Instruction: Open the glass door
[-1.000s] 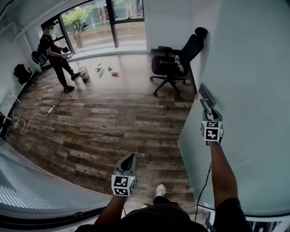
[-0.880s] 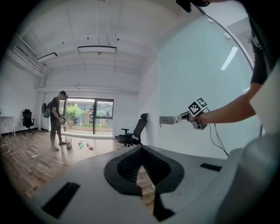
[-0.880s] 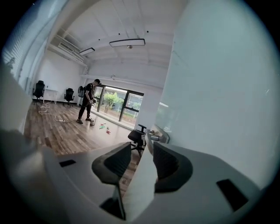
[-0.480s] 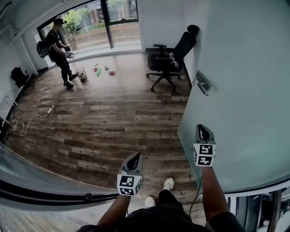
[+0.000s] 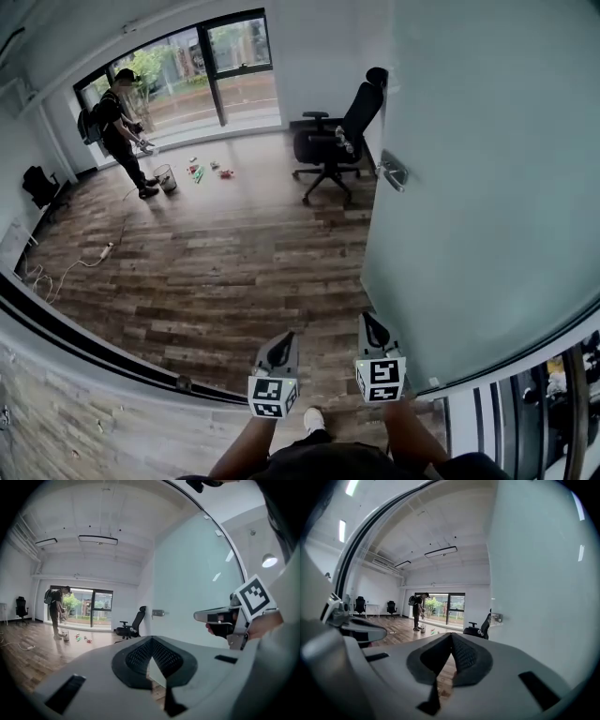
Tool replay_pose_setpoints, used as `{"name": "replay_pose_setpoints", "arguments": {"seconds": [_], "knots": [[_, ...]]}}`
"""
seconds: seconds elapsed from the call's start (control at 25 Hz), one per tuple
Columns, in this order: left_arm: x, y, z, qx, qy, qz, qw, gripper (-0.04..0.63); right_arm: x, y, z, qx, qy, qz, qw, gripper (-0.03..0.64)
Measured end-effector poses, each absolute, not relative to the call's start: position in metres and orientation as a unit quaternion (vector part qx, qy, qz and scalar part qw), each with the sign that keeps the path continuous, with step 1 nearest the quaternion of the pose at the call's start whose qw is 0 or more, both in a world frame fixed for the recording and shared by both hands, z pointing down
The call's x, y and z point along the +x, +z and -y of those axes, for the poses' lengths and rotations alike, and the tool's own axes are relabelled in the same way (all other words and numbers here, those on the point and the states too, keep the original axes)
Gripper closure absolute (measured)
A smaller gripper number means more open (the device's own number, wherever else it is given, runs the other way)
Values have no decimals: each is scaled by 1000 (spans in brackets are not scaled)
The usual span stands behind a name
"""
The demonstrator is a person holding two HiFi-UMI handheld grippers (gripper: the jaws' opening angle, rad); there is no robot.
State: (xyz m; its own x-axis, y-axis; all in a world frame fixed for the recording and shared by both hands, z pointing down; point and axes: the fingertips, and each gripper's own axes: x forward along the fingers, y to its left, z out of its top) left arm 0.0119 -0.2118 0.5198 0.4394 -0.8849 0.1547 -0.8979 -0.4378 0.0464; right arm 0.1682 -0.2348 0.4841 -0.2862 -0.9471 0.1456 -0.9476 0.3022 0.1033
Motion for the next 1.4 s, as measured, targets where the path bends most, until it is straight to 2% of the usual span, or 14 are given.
{"name": "replay_pose_setpoints", "arguments": {"seconds": [0.12,0.32,0.6,0.8,1.04,1.4], "knots": [[27,520,170,845,54,529,61,597,174,489,184,585,0,807,86,601],[47,519,79,836,18,538,109,597,190,492,92,569,-9,817,93,601],[72,498,-37,837,19,544,58,597,201,483,-33,552,-44,829,76,601],[79,491,-96,834,26,548,53,597,204,475,-96,549,-43,831,79,601],[75,486,-133,835,29,548,44,597,207,475,-130,560,-30,824,80,601],[51,479,-140,842,37,537,30,597,174,469,-130,566,-33,821,75,601]]}}
